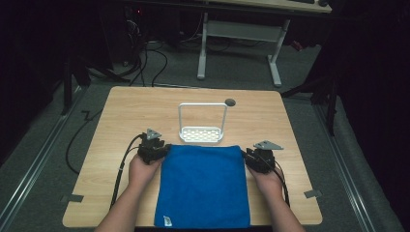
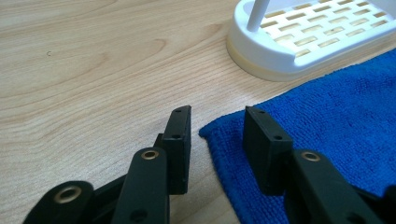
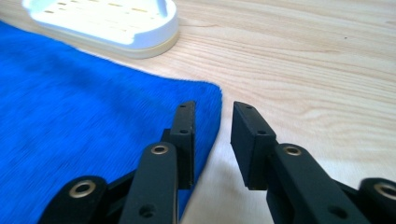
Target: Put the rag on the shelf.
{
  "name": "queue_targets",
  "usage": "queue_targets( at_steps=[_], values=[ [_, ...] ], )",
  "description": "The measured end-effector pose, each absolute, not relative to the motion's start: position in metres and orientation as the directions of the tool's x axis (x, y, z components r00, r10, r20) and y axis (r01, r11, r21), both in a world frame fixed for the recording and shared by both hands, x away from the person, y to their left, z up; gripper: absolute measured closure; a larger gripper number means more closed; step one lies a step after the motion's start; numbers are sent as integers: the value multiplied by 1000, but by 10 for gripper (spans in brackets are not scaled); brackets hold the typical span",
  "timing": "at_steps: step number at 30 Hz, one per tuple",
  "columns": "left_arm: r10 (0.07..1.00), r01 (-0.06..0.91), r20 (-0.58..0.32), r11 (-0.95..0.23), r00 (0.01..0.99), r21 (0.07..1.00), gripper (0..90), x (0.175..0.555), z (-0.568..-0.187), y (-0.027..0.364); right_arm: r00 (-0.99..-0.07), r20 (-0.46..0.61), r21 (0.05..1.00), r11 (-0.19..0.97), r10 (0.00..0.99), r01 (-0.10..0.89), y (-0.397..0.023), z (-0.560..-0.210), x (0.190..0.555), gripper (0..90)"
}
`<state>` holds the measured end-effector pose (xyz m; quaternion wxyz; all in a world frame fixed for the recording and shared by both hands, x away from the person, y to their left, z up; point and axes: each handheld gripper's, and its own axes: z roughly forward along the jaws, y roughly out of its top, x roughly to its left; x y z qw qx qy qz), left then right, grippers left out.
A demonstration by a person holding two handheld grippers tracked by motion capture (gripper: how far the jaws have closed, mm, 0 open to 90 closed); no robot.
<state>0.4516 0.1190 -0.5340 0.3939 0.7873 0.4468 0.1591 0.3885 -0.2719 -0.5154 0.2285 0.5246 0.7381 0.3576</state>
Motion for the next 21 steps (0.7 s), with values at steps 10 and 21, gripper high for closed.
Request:
queue_targets(
  at_steps=[10, 21],
  values=[
    [820, 565, -80, -317, 567, 762, 693, 449, -534, 115, -326, 58, 731, 182, 944, 658, -262, -521, 420, 623],
    [798, 549, -67, -348, 599, 760, 850, 447, -534, 113, -333, 11, 718, 224, 943, 659, -256, -527, 418, 760]
  ],
)
